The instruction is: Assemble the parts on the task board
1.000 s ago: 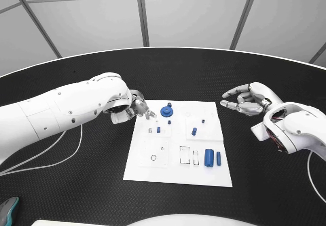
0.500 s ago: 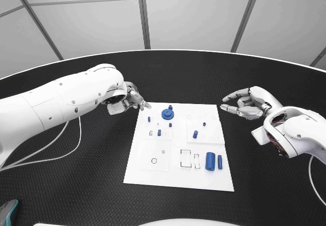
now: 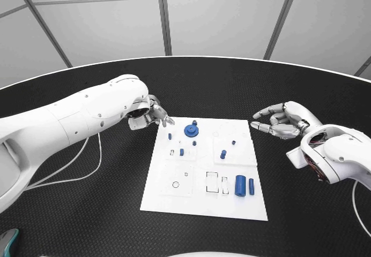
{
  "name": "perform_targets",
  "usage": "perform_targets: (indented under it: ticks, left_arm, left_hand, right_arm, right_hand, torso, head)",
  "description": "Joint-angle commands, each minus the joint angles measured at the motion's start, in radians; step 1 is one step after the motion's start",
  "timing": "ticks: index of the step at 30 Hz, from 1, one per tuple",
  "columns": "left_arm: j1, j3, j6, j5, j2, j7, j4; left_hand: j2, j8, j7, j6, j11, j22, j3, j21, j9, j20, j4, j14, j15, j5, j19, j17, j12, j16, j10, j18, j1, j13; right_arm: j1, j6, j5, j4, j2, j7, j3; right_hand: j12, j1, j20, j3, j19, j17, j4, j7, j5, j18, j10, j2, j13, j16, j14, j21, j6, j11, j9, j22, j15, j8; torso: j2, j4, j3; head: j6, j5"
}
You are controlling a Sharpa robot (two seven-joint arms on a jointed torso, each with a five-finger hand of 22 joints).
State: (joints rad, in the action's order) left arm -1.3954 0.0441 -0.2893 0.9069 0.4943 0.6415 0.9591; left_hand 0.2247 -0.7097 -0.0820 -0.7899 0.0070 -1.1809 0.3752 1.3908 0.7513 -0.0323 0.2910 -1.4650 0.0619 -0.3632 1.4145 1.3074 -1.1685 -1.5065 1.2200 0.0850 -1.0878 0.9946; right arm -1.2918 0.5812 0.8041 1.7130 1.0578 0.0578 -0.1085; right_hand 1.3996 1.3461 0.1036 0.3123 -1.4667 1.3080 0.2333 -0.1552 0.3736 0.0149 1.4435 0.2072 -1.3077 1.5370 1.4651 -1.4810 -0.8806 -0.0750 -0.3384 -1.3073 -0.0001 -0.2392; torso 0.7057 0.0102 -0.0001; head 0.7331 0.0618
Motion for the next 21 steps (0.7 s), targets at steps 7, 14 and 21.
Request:
perform_targets:
  ticks: [7, 14, 21]
  left_arm:
    - [0.009, 0.001, -0.009, 0.010, -0.027, -0.007, -0.037]
    - [0.014, 0.001, -0.021, 0.012, -0.037, -0.008, -0.058]
    - [0.017, 0.002, -0.035, 0.012, -0.043, -0.007, -0.073]
  left_hand:
    - [-0.008, 0.004, -0.002, 0.003, 0.002, -0.002, -0.008, -0.003, -0.002, -0.006, 0.001, -0.074, -0.005, 0.009, -0.004, 0.153, 0.002, 0.003, -0.006, -0.008, 0.001, 0.000]
    - [-0.009, 0.005, -0.002, 0.001, 0.002, -0.003, -0.011, -0.002, -0.003, -0.007, 0.001, -0.074, -0.006, 0.015, -0.004, 0.153, 0.002, 0.003, -0.006, -0.008, 0.003, 0.000]
    - [-0.010, 0.006, -0.002, -0.001, 0.003, -0.006, -0.015, -0.001, -0.005, -0.007, 0.001, -0.074, -0.006, 0.021, -0.003, 0.153, 0.001, 0.003, -0.007, -0.008, 0.004, 0.001]
  right_arm:
    - [0.000, 0.000, 0.000, 0.004, 0.000, 0.000, 0.000]
    - [0.000, 0.000, 0.000, 0.005, -0.001, 0.000, 0.000]
    - [0.000, -0.001, 0.000, 0.004, -0.003, 0.000, 0.000]
  right_hand:
    - [-0.001, 0.000, -0.007, 0.001, -0.055, 0.177, 0.004, -0.002, 0.002, 0.012, -0.003, 0.004, -0.100, -0.005, 0.085, 0.005, -0.002, 0.005, 0.001, -0.184, -0.005, -0.003]
    - [-0.001, 0.000, -0.007, 0.000, -0.055, 0.176, 0.005, -0.002, 0.004, 0.012, -0.003, 0.004, -0.100, -0.005, 0.085, 0.006, -0.003, 0.005, 0.001, -0.183, -0.006, -0.004]
    - [-0.001, 0.000, -0.007, 0.000, -0.055, 0.176, 0.005, -0.002, 0.004, 0.012, -0.003, 0.004, -0.100, -0.005, 0.085, 0.006, -0.003, 0.005, 0.001, -0.183, -0.006, -0.004]
  torso:
    - [0.011, -0.0041, -0.0020]
    - [0.009, -0.0027, -0.0020]
    - [0.009, -0.0034, -0.0030]
  head:
    - [-0.006, 0.001]
    - [-0.002, 0.003]
    - [-0.002, 0.003]
